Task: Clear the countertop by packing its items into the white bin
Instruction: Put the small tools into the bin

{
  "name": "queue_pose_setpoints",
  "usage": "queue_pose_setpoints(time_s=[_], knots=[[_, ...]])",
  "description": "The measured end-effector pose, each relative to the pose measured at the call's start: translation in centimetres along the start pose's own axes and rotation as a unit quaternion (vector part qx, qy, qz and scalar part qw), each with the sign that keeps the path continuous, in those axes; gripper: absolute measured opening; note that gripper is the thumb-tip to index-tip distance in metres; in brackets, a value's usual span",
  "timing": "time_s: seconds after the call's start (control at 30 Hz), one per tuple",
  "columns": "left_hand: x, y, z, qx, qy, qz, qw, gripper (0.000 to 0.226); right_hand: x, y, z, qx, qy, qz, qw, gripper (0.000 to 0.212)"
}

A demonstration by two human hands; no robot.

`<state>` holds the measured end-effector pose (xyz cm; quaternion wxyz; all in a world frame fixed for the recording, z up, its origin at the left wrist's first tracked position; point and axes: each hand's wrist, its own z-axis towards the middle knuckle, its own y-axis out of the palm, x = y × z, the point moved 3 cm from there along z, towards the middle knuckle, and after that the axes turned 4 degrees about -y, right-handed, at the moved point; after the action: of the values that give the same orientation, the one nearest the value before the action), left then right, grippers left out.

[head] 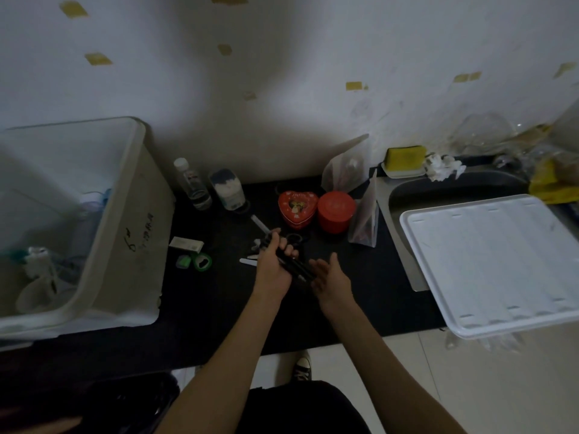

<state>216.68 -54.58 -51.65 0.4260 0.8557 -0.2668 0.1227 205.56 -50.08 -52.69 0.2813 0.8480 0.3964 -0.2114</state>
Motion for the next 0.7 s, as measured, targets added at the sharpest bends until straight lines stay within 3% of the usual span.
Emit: queue_pose_setpoints(time_s=[0.07, 0.17, 0.27, 0.37, 0.43, 0.5, 0.6, 0.7], knots=[[-0.5, 0.4, -0.6, -0.02, -0.008, 0.009, 1.0, 0.01, 1.2, 0.6, 0.7, -0.015, 0.093, 0.126, 0.988, 0.051], [-2.0, 0.5, -1.2, -0.045, -0.036, 0.032, 0.998, 0.02, 1.8, 1.5, 1.5, -0.014, 0.143, 0.215, 0.966, 0.06], [-2.3, 0.3, -1.6, -0.052, -0.035, 0.058, 0.996, 0.024, 1.7, 2.2, 1.3, -0.021, 0.134, 0.167, 0.977, 0.067], [-0.9, 0.6, -2.0, -0.028, -0.014, 0.117, 0.993, 0.032, 1.7, 2.3, 1.3, -0.076, 0.131, 0.095, 0.984, 0.075], [0.5, 0.5, -2.2, -0.004, 0.008, 0.207, 0.978, 0.033, 0.3, 2.2, 0.7, -0.12, 0.074, -0.013, 0.99, 0.068], [1.7, 0.1, -2.5, -0.001, 0.023, 0.322, 0.947, 0.029, -2.3, 2.6, 0.0, -0.123, -0.055, -0.141, 0.981, 0.052], [2.7, -0.3, -3.3, -0.043, 0.019, 0.422, 0.905, 0.026, -6.0, 4.6, -2.0, -0.155, -0.256, -0.259, 0.918, 0.04], [3.3, -0.5, -3.7, -0.069, 0.007, 0.448, 0.891, 0.032, -7.2, 6.6, -3.2, -0.216, -0.345, -0.354, 0.842, 0.041]])
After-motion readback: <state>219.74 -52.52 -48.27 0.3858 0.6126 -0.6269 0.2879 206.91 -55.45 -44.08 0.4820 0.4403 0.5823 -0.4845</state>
